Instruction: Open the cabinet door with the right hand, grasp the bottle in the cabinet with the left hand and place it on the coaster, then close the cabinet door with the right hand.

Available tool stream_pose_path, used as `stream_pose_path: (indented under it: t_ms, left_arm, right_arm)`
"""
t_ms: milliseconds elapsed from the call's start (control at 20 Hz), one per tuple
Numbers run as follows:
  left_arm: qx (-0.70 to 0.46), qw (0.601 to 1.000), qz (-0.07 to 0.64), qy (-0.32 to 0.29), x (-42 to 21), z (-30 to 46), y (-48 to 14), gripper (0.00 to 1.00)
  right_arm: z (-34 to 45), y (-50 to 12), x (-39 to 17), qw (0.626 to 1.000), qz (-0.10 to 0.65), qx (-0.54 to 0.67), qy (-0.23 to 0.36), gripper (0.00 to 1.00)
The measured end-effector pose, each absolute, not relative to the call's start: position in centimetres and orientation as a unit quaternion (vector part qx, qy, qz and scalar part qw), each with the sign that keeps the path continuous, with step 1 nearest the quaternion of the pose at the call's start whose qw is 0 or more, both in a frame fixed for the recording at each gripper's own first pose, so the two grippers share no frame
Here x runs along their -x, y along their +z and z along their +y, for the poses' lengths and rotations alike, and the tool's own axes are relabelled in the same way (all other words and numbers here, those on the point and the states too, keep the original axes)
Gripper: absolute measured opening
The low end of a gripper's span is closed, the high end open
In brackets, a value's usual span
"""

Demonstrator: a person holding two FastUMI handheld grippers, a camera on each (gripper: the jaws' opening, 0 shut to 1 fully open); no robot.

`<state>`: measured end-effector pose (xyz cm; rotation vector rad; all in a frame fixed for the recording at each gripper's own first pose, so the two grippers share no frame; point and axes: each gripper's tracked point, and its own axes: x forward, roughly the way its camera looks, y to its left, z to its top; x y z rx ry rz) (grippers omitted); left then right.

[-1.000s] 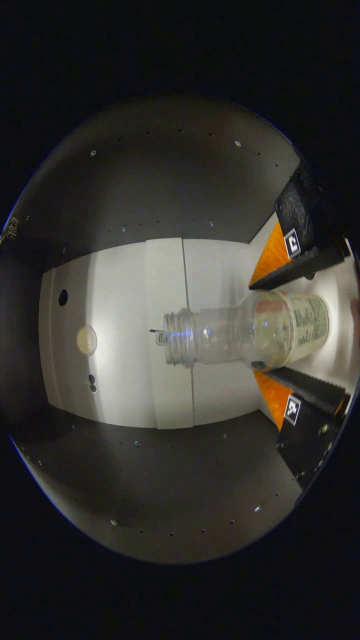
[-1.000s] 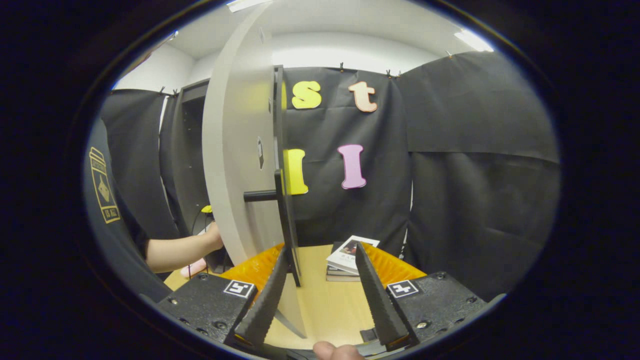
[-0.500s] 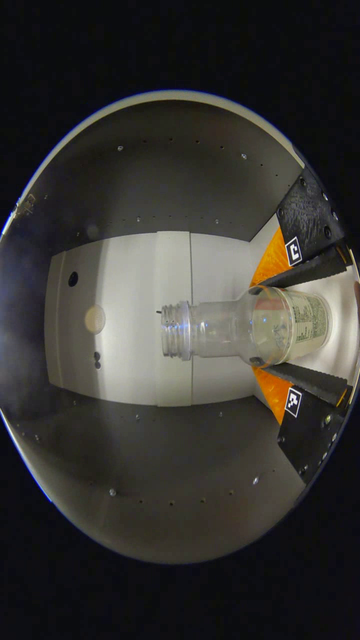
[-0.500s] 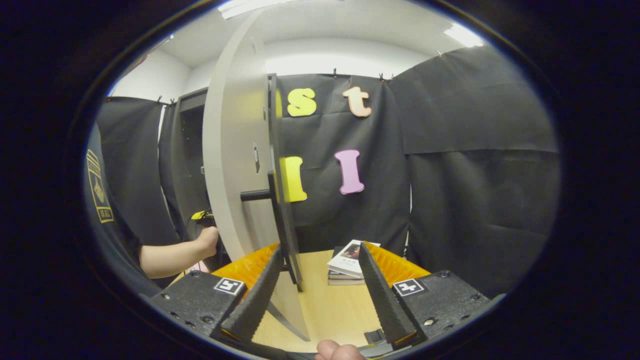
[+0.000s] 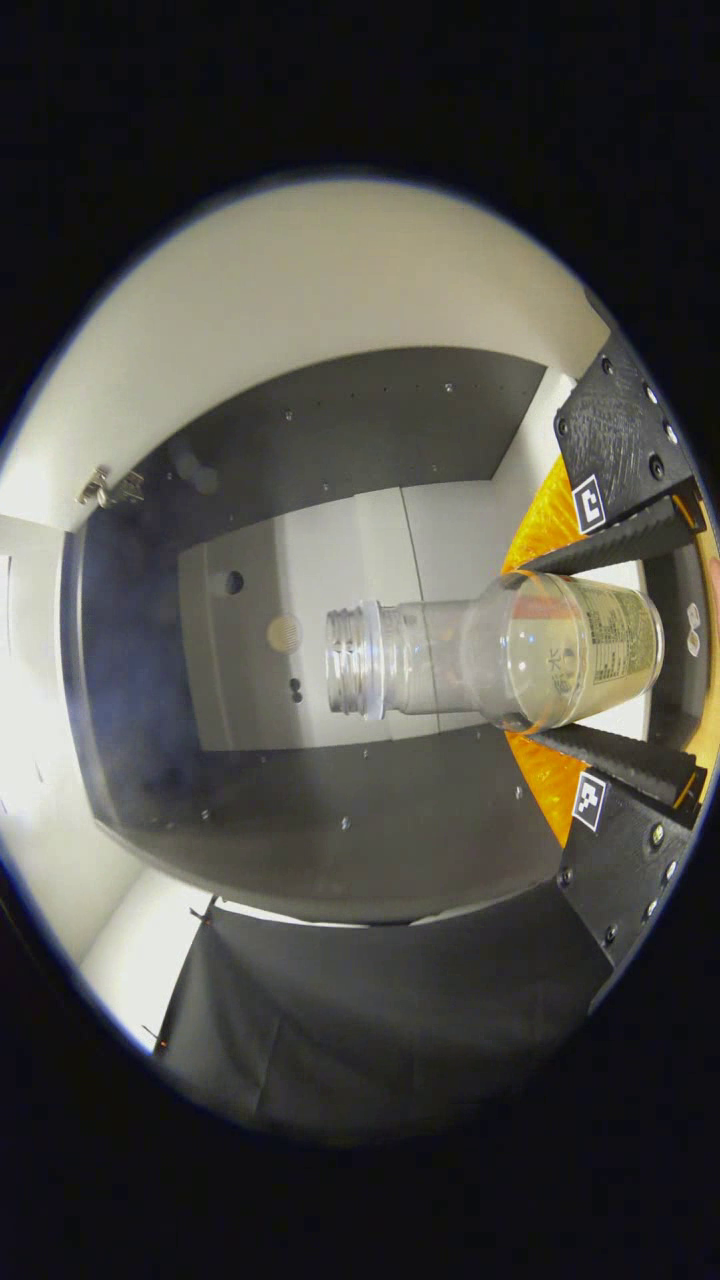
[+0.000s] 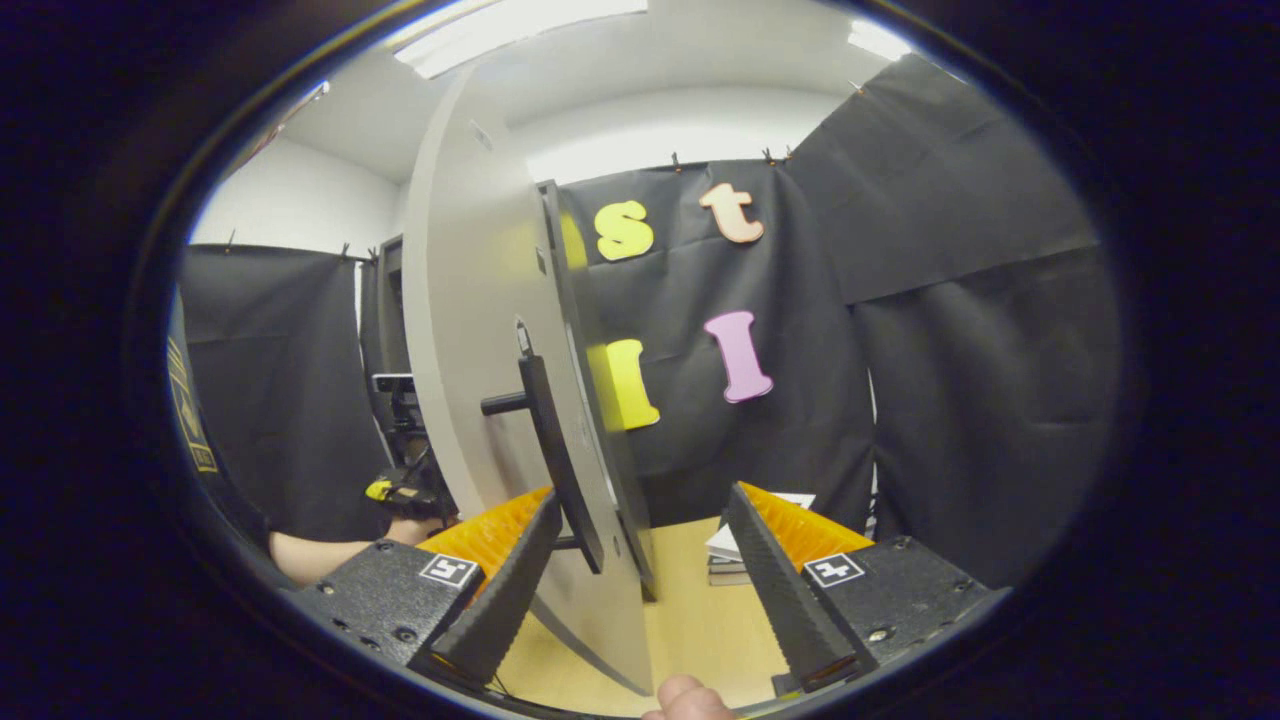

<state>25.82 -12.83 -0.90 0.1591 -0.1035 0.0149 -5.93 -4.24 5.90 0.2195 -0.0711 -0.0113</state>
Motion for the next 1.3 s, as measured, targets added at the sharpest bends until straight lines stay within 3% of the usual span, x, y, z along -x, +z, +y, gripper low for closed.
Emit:
stream_pose_path:
  t_ms: [150, 200, 250, 300, 550, 700, 850, 1050, 1300]
  left_arm:
    - [-0.096, 0.991, -0.086, 0.046, -26.1, -12.5, -0.6, 0.71]
    - [-0.103, 0.988, -0.094, 0.065, -26.2, -12.3, -0.6, 0.60]
    - [-0.109, 0.986, -0.101, 0.075, -26.6, -12.3, -0.7, 0.60]
    - [-0.109, 0.985, -0.104, 0.080, -26.6, -12.2, -0.7, 0.71]
    - [-0.108, 0.977, -0.128, 0.135, -27.0, -11.1, -0.2, 0.71]
    - [-0.092, 0.978, -0.117, 0.149, -29.3, -11.2, -2.1, 0.71]
    - [-0.106, 0.964, -0.100, 0.221, -30.9, -9.0, -3.1, 0.72]
    - [-0.060, 0.966, -0.057, 0.245, -32.0, -9.0, -4.5, 0.72]
    - [-0.051, 0.957, -0.002, 0.285, -32.3, -7.6, -6.3, 0.75]
  right_arm:
    - [-4.8, 5.7, 5.8, 0.993, -0.042, -0.107, 0.013, 1.00]
    - [-4.7, 5.5, 5.6, 0.992, -0.042, -0.113, 0.026, 1.00]
    - [-4.7, 5.3, 5.5, 0.990, -0.041, -0.130, 0.041, 1.00]
    - [-4.7, 5.2, 5.4, 0.986, -0.039, -0.155, 0.054, 1.00]
    - [-4.6, 5.1, 5.3, 0.979, -0.033, -0.190, 0.072, 1.00]
    - [-4.9, 5.1, 5.3, 0.986, -0.034, -0.151, 0.056, 1.00]
    - [-4.7, 4.6, 5.3, 0.988, -0.023, -0.143, 0.048, 1.00]
    - [-5.1, -0.1, 5.7, 0.991, 0.060, -0.117, 0.005, 1.00]
    - [-7.9, 1.2, 6.8, 0.995, 0.024, -0.075, -0.064, 0.97]
